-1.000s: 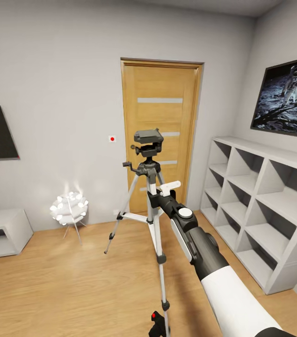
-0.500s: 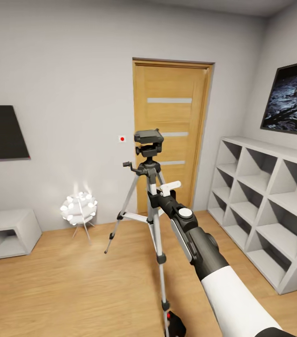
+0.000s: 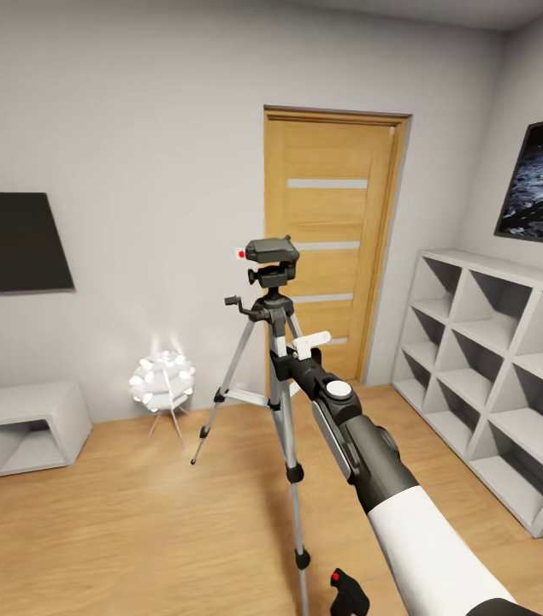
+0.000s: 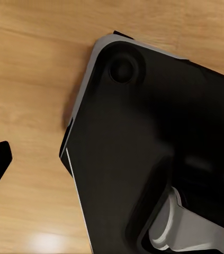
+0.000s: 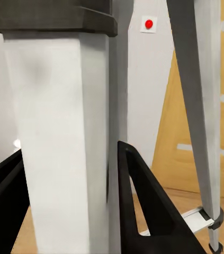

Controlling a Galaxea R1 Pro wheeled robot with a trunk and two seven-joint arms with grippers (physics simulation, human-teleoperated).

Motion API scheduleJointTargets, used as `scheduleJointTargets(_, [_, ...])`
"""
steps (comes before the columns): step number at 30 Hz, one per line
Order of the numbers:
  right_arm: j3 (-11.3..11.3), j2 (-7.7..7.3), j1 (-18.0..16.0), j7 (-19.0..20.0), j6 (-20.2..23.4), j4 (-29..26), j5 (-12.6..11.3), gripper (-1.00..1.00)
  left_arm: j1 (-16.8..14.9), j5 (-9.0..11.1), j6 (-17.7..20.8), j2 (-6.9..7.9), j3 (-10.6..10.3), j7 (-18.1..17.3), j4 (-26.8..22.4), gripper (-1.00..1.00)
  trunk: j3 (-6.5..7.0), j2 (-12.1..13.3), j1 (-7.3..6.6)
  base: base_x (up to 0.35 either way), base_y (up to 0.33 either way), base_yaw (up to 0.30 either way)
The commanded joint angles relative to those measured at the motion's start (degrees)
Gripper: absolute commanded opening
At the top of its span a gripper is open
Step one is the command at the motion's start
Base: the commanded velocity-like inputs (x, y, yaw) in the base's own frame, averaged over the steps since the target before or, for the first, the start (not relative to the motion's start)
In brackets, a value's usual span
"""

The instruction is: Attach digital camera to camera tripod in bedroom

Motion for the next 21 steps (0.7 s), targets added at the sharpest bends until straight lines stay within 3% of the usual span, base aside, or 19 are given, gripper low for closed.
scheduleJointTargets(1, [0.0, 0.03, 0.0, 0.1, 0.3, -0.1, 0.1, -1.0, 0.0, 0.2, -0.1, 0.0, 0.0, 0.0, 0.0, 1.0, -0.01, 0.0, 0.02, 0.0, 0.326, 0.0])
scheduleJointTargets(21, [-0.1, 0.03, 0.0, 0.1, 0.3, -0.1, 0.1, -1.0, 0.0, 0.1, -0.1, 0.0, 0.0, 0.0, 0.0, 1.0, -0.01, 0.0, 0.02, 0.038, 0.327, 0.0])
